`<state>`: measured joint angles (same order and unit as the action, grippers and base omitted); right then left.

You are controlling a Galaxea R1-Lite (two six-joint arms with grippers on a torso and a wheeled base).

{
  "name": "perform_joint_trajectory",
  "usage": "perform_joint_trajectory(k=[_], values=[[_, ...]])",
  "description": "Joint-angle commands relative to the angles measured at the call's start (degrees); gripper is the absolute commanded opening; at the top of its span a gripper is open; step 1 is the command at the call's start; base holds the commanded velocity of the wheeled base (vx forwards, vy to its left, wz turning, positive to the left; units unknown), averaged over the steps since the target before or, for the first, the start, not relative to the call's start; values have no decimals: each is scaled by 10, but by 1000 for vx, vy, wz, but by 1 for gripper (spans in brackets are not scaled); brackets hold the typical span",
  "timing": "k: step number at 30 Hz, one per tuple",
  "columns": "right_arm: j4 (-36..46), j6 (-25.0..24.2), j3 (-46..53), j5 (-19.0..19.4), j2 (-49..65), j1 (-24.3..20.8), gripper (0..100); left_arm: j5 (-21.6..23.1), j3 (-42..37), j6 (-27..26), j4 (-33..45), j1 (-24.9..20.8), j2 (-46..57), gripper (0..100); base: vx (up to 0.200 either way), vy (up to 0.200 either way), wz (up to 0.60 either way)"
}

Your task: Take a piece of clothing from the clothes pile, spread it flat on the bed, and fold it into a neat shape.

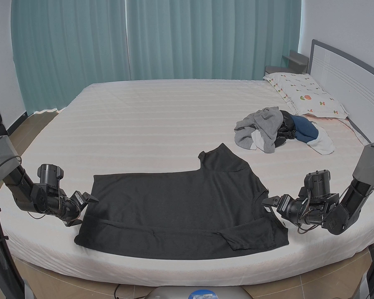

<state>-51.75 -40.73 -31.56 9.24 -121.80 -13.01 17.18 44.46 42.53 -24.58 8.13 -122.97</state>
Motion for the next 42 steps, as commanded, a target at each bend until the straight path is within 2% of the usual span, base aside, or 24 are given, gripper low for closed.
perform_joint_trajectory(k=[1,5,11,15,30,31,42], values=[[-5,31,-5,48,-35,18,100,10,-1,8,1,10,1,100,0,0,0],[-5,66,-13,87,-51,21,100,10,-3,9,1,11,2,100,0,0,0],[-39,140,-25,118,-81,33,100,10,-6,9,0,10,3,100,0,0,0],[-81,147,-26,121,-104,35,100,10,-8,9,0,9,3,100,0,0,0],[-86,162,-29,121,-124,38,100,10,-8,9,0,10,3,100,0,0,0],[-86,162,-29,121,-125,39,0,10,-8,9,0,10,3,100,0,0,0],[-88,175,-22,124,-116,59,0,10,-7,9,0,10,3,100,0,0,0]])
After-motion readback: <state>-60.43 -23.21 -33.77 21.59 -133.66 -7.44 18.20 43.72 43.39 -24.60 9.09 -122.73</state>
